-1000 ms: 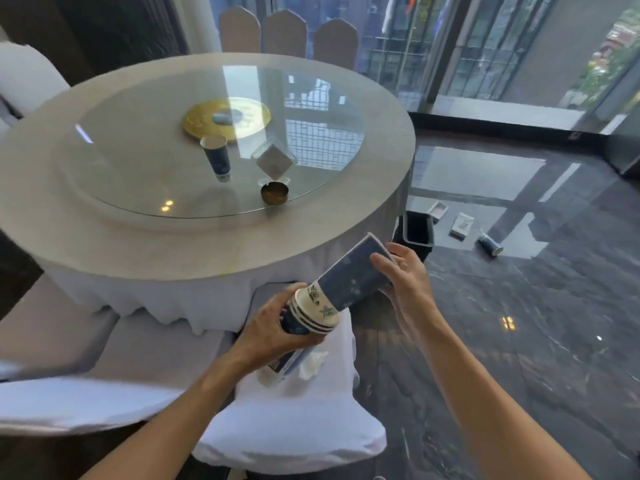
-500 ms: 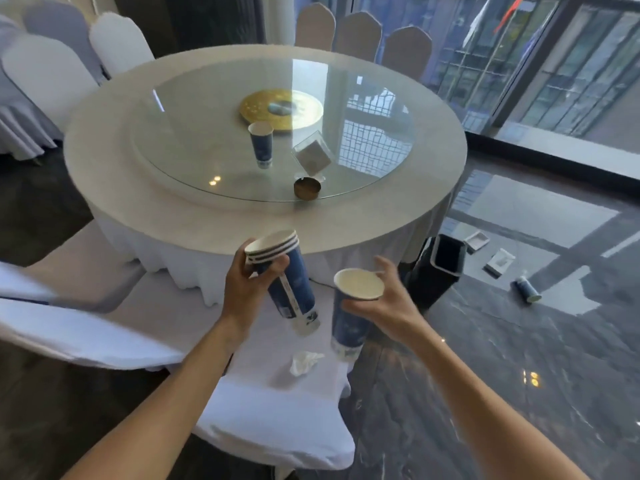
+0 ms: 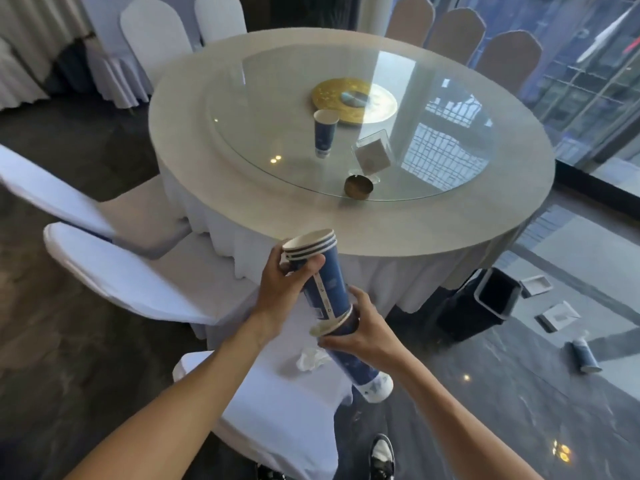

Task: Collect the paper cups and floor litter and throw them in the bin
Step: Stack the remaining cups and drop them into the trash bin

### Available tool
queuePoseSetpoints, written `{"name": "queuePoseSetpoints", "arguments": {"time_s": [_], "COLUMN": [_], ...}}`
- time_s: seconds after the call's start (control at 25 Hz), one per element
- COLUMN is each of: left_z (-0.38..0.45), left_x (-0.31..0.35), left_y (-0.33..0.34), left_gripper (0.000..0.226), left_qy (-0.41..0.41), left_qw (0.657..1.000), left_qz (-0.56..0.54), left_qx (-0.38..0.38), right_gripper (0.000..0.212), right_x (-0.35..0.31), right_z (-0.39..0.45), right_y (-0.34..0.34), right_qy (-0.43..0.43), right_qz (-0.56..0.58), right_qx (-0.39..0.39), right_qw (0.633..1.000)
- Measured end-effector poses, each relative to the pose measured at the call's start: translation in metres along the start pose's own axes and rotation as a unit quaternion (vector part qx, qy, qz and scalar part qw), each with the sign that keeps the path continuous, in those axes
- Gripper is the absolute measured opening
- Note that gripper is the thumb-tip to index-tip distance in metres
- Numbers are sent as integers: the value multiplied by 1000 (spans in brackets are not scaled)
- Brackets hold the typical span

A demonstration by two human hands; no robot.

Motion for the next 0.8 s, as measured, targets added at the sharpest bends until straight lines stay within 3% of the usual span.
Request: {"name": "queuePoseSetpoints", "arguments": {"time_s": [0.08, 0.2, 0.48, 0.6, 0.8], "left_z": [-11, -34, -71, -91, -116], "left_x": [-13, -33, -66, -74, -104], "left_y": [16, 55, 98, 84, 46], "left_gripper": [72, 43, 66, 80, 62], "left_qy": [-21, -53, -121, -101, -78], "left_qw": [1000, 998, 990, 990, 971], "left_qz": [7, 45, 73, 82, 93], "left_qx": [-8, -4, -10, 57, 206], "right_gripper": [102, 85, 81, 81, 77], "right_x": [5, 18, 63, 63, 54], "right_z": [4, 7, 17, 21, 44], "right_y": [-9, -40, -75, -55, -7], "right_qy": [-5, -23, -63, -83, -94], "right_qz": [75, 151, 119, 71, -16], "right_qx": [1, 0, -86, -151, -284], "right_qw": [997, 988, 987, 983, 954]}}
Point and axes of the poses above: each hand's wrist, its own z-axis towards the middle knuckle, its own y-axis out of the palm, x = y × z, the point moved 4 cm from there along z, towards the middle knuckle, and after that the axes turned 1 degree about y, right-handed, at the moved point
